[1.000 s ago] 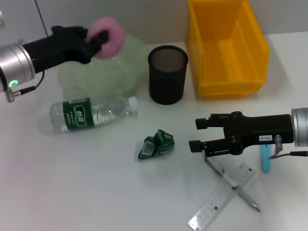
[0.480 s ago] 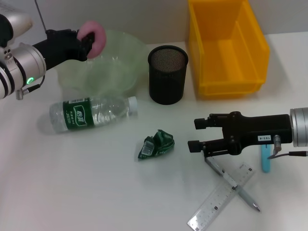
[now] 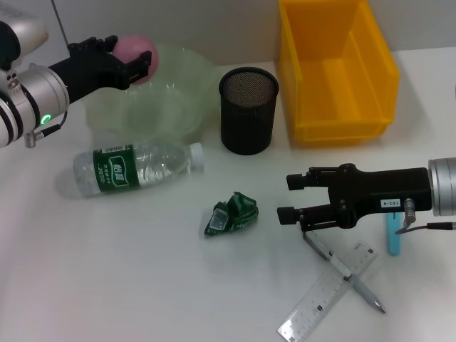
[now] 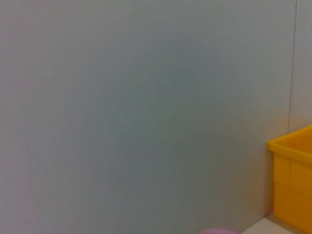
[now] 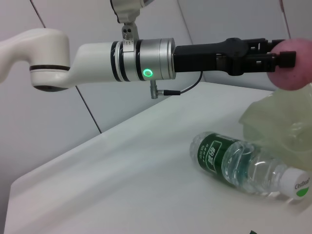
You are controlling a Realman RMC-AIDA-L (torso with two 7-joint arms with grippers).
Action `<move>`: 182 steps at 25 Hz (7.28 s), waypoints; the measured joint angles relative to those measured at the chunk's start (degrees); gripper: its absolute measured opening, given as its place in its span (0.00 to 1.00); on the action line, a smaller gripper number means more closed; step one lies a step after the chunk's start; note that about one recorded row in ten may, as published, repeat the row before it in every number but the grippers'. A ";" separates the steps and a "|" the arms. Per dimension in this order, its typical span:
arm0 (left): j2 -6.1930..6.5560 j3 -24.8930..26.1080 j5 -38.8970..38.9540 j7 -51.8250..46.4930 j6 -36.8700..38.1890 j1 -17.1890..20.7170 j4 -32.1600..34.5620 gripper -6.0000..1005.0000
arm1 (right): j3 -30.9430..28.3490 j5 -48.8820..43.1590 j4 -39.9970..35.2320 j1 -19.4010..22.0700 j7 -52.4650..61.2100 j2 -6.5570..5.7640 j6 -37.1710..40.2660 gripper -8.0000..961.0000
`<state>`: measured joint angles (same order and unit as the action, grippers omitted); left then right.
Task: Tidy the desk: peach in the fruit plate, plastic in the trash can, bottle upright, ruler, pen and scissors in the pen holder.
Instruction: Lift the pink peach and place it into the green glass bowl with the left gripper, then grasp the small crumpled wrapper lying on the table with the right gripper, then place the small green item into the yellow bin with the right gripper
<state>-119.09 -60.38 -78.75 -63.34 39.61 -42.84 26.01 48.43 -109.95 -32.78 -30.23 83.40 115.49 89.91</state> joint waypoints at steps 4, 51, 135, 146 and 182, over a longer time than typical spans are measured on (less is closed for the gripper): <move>0.00 0.00 0.03 0.06 -0.02 -0.02 0.00 0.68 | 0.00 0.00 -0.01 -0.10 0.00 0.00 0.00 0.87; 6.93 0.36 -20.34 -21.42 51.47 9.87 8.27 0.81 | 0.04 -0.64 -11.53 -1.77 12.69 0.22 3.20 0.87; 7.23 0.39 -23.79 -20.68 48.87 13.47 8.64 0.81 | 28.39 -25.98 -1.94 -28.33 40.48 4.02 -17.13 0.62; 7.39 0.20 -23.83 -20.68 48.11 12.88 8.63 0.81 | 27.43 -24.16 -2.96 -26.93 40.20 3.83 -17.12 0.18; 7.82 0.08 -24.00 -21.04 47.49 12.78 8.57 0.81 | -5.24 6.46 -13.99 -8.60 16.59 3.32 -21.08 0.05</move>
<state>-111.27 -60.30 -102.75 -84.38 87.10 -30.06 34.58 43.19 -103.48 -46.77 -38.84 100.00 118.81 68.83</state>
